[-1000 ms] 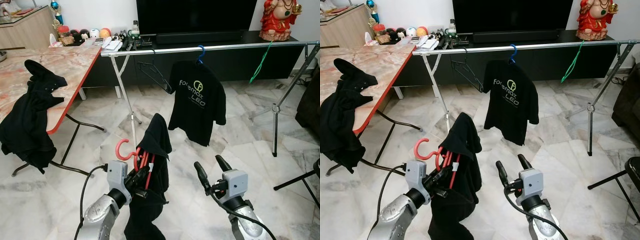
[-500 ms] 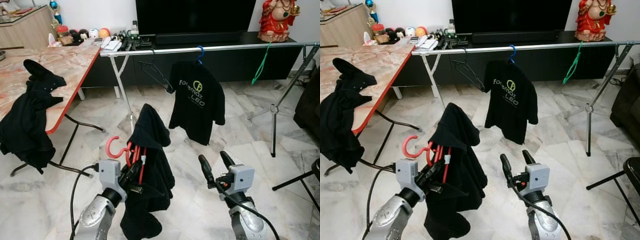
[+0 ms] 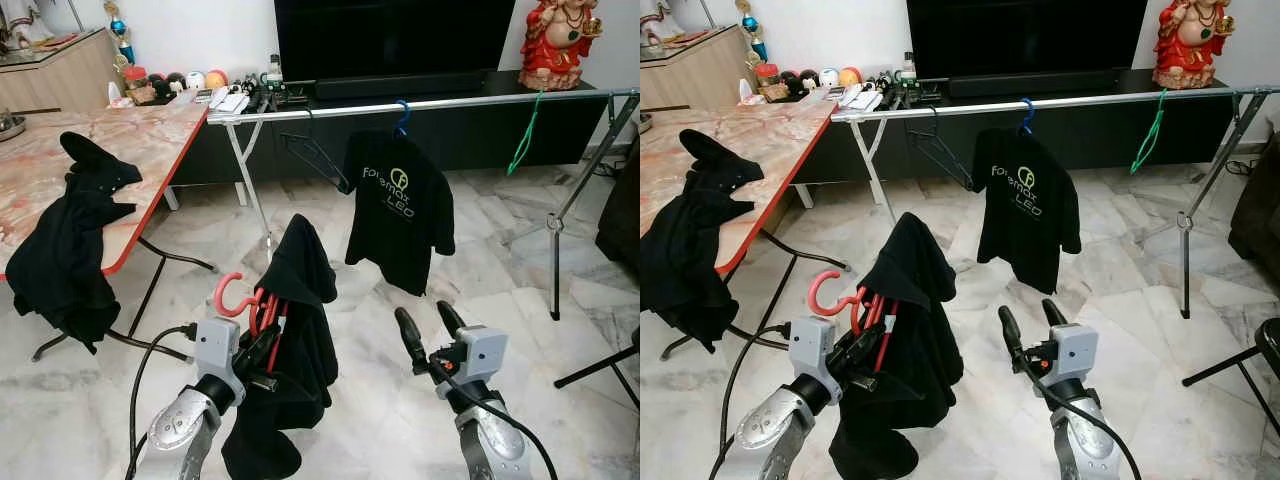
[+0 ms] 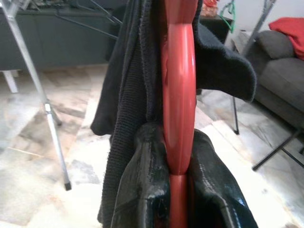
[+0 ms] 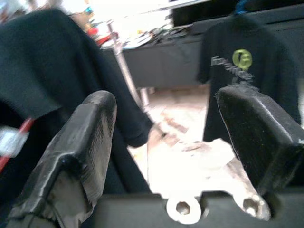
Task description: Hang hanger
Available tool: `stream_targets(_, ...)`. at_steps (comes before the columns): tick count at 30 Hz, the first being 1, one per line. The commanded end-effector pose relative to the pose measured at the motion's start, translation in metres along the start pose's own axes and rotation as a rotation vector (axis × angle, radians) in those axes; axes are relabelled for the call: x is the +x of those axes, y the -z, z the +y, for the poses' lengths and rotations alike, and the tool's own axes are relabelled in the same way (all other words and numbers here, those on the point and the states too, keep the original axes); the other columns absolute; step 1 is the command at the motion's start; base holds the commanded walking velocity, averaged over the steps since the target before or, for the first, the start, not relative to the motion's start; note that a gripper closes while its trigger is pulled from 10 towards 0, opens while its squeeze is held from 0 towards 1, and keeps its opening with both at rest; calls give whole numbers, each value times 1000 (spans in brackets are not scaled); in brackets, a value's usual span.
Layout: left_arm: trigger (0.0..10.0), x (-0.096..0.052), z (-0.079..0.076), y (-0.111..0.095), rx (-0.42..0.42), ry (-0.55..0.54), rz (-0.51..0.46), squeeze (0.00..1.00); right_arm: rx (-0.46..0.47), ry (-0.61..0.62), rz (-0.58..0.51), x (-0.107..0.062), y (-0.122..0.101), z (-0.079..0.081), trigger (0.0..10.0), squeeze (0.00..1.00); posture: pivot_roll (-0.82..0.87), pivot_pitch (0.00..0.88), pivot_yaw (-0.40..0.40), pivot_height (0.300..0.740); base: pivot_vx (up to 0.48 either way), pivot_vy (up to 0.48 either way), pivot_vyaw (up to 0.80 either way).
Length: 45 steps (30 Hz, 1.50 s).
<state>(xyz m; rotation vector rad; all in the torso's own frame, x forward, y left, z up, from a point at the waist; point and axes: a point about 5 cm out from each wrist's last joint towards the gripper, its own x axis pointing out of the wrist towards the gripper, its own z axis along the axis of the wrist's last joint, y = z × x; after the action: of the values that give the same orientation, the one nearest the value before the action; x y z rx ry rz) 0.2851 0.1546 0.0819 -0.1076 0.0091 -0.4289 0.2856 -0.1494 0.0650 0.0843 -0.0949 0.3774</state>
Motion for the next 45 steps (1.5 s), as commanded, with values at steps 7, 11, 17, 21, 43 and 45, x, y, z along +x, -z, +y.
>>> stream_targets(7,10000,15,-12,-16,7,195,7,0,-42,-292,124,-8,12,15,10000,0,6,0,40,740,0,0,0)
stream_targets(11,10000,12,-27,-20,12,346,45,0,-56,-304,102,-9,7,11,10000,0,3,0,44,740,0,0,0)
stream_targets(17,10000,10,-35,-25,20,448,69,0,-73,-263,66,-8,3,9,10000,0,-4,0,48,740,0,0,0)
stream_targets(21,10000,8,-34,-27,35,468,86,0,-70,-211,54,-7,3,6,10000,0,4,8,47,740,0,0,0)
stream_targets(43,10000,5,-48,-43,67,552,102,0,-64,-219,88,14,4,7,10000,0,28,37,35,740,0,0,0)
stream_targets(45,10000,4,-48,-43,68,552,103,0,-60,-237,88,15,4,9,4196,0,28,37,35,740,0,0,0)
